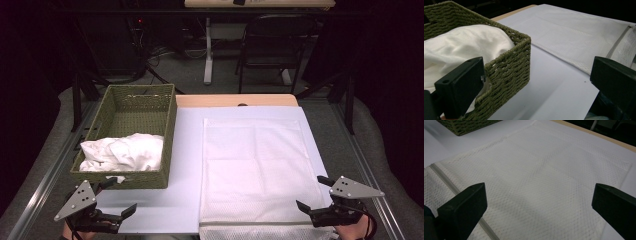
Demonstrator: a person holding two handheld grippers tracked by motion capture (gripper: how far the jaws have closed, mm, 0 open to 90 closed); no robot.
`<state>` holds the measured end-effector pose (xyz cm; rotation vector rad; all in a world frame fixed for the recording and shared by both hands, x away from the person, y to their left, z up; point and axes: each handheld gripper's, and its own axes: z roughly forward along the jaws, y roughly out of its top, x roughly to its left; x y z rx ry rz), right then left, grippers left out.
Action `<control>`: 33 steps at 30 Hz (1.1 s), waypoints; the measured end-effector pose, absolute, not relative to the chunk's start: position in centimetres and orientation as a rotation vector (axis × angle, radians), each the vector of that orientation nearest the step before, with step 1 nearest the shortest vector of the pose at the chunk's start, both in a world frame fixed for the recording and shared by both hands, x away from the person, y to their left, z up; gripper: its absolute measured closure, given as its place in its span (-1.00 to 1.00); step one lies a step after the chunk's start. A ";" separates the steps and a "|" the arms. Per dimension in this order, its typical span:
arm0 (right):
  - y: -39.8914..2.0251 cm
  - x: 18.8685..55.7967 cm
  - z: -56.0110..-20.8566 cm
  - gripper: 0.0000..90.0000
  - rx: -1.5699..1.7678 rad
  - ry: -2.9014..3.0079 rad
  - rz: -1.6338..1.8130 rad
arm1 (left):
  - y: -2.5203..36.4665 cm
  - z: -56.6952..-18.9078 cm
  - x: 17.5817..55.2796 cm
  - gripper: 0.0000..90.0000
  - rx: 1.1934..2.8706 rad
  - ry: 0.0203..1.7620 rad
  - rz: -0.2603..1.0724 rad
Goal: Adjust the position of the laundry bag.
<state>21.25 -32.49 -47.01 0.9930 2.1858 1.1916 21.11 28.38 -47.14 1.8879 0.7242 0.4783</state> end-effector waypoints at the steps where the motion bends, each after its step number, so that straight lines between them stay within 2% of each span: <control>1: -32.5 21.3 -47.0 -1.00 0.994 2.188 1.191 | 28.3 -47.2 21.1 -1.00 1.890 0.725 0.476; 18: -32.3 21.4 -47.4 -1.00 1.020 2.225 1.139 | 26.8 -47.5 21.6 -1.00 1.969 0.750 0.435; 33: -32.4 22.5 -48.4 -0.99 1.176 2.258 1.041 | 23.8 -48.1 22.0 -0.99 2.088 0.715 0.377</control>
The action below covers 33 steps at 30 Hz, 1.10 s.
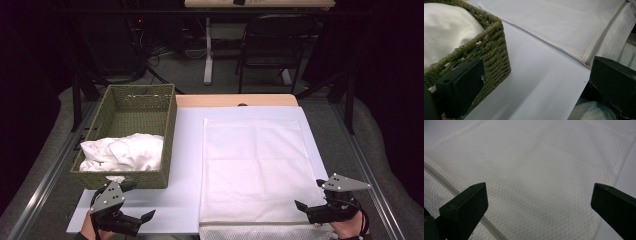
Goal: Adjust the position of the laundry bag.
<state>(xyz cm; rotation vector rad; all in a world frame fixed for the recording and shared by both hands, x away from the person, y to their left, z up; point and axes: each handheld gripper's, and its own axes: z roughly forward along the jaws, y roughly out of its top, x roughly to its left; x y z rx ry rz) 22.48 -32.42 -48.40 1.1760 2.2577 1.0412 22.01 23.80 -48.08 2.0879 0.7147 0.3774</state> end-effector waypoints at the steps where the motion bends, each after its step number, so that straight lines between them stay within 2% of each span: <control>1: -32.5 22.7 -48.5 -0.99 1.198 2.266 1.026 | 23.6 -48.1 22.0 -0.98 2.105 0.710 0.395; 9: -32.2 23.6 -49.2 -1.00 1.273 2.303 0.960 | 22.0 -48.4 22.3 -0.98 2.140 0.687 0.365; 24: -32.2 25.2 -50.5 -1.00 1.371 2.318 0.829 | 16.6 -49.4 23.4 -0.88 2.217 0.657 0.295; 33: -32.9 26.0 -51.0 -0.83 1.447 2.281 0.748 | 14.0 -50.1 24.9 -0.88 2.234 0.687 0.226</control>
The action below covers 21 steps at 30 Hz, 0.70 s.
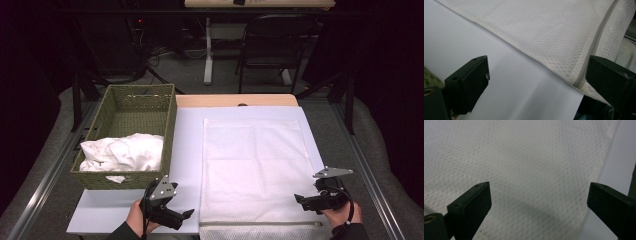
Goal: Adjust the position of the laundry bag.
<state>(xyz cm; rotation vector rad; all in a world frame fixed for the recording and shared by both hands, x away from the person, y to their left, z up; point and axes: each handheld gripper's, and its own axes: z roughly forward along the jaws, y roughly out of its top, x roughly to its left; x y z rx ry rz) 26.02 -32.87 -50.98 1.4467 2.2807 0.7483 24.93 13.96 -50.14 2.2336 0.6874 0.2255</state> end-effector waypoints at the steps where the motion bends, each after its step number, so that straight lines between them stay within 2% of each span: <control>1: -33.0 26.1 -51.0 -0.81 1.466 2.272 0.729 | 13.7 -50.2 25.0 -0.88 2.239 0.690 0.224; 8: -33.7 27.2 -51.7 -0.69 1.542 2.227 0.641 | 11.6 -51.1 26.6 -0.88 2.254 0.703 0.153; 21: -34.2 28.7 -52.4 -0.32 1.609 2.182 0.524 | 9.3 -53.0 29.2 -0.60 2.320 0.785 0.113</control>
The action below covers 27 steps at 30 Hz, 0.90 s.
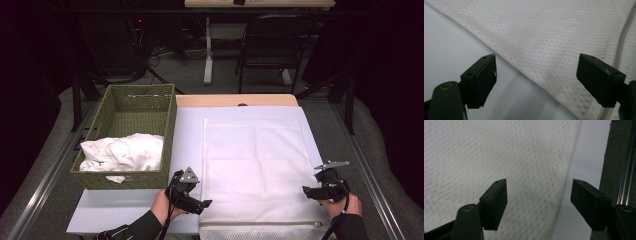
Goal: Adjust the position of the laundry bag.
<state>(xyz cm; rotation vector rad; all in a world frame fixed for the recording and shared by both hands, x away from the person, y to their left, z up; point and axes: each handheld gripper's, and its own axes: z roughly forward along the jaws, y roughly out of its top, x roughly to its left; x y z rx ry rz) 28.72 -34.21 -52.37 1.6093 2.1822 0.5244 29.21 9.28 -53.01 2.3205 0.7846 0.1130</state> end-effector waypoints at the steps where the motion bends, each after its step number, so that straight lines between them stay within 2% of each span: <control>1: -34.4 28.9 -52.5 -0.25 1.615 2.177 0.508 | 9.3 -53.1 29.4 -0.51 2.325 0.792 0.110; 4: -34.6 29.2 -52.8 -0.16 1.640 2.182 0.493 | 9.2 -53.6 29.8 -0.24 2.338 0.823 0.115; 6: -34.8 29.3 -52.9 -0.08 1.645 2.181 0.495 | 9.3 -53.6 30.2 -0.18 2.336 0.831 0.112; 9: -35.2 29.3 -52.9 -0.05 1.663 2.170 0.498 | 9.5 -53.9 30.8 -0.11 2.309 0.874 0.083; 14: -35.6 29.3 -53.2 0.05 1.712 2.156 0.482 | 9.3 -54.7 31.1 -0.12 2.286 0.911 0.064; 20: -35.7 29.5 -53.3 0.26 1.734 2.170 0.488 | 8.6 -54.9 30.6 0.07 2.322 0.848 0.109; 26: -35.3 29.4 -53.3 0.48 1.733 2.175 0.507 | 8.7 -55.0 30.5 0.35 2.322 0.855 0.156; 27: -35.3 29.4 -53.3 0.57 1.731 2.178 0.516 | 8.8 -55.0 30.5 0.52 2.319 0.858 0.161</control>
